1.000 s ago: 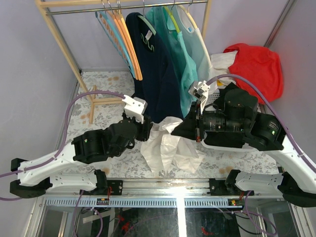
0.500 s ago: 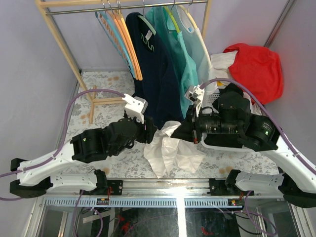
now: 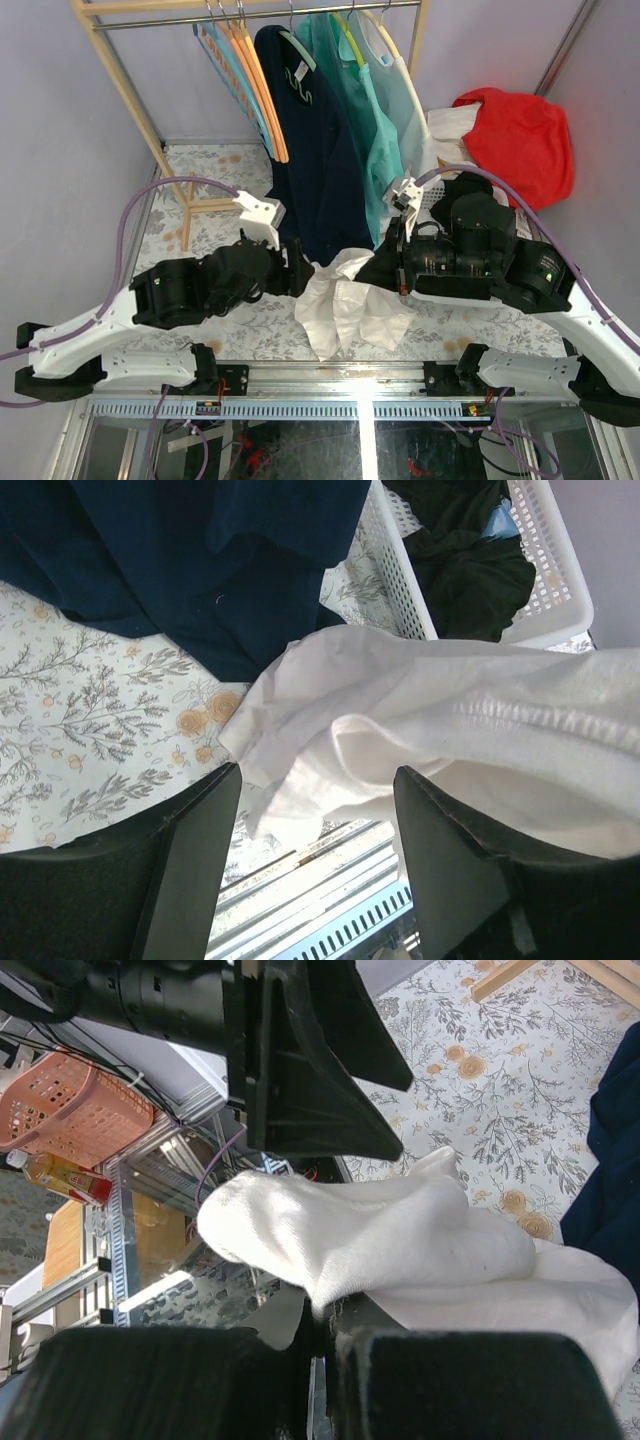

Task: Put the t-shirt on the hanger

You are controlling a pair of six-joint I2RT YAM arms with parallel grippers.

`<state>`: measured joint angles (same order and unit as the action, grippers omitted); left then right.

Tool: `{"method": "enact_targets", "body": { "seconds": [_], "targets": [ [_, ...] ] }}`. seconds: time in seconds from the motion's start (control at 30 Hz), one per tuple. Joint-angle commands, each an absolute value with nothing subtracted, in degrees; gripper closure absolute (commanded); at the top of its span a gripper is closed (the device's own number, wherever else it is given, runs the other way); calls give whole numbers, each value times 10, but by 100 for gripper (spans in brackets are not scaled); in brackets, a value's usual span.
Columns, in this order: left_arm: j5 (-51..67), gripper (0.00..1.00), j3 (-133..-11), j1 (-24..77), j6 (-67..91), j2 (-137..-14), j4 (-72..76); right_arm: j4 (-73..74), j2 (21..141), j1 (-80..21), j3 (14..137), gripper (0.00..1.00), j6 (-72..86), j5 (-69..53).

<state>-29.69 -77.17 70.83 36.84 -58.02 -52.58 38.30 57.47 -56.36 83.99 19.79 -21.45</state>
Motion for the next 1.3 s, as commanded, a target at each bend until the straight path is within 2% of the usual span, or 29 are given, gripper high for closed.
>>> {"method": "enact_targets", "body": {
  "seconds": [0.0,0.23,0.53,0.73,1.13,1.27],
  "targets": [
    [-289,36,-774,705,399,-547,-552,361,561,-568,839,100,190,-207],
    [-245,28,-698,706,351,-470,-488,374,556,-568,852,100,184,-202],
    [-147,21,-622,706,290,-441,-413,378,537,-567,853,100,187,-208],
    [-137,17,-557,705,255,-434,-337,384,526,-568,861,100,189,-224],
    [-126,16,-518,702,213,-494,-240,400,509,-568,863,100,188,-220],
    [-111,21,-510,695,211,-508,-221,404,504,-568,864,100,187,-216]
  ]
}}
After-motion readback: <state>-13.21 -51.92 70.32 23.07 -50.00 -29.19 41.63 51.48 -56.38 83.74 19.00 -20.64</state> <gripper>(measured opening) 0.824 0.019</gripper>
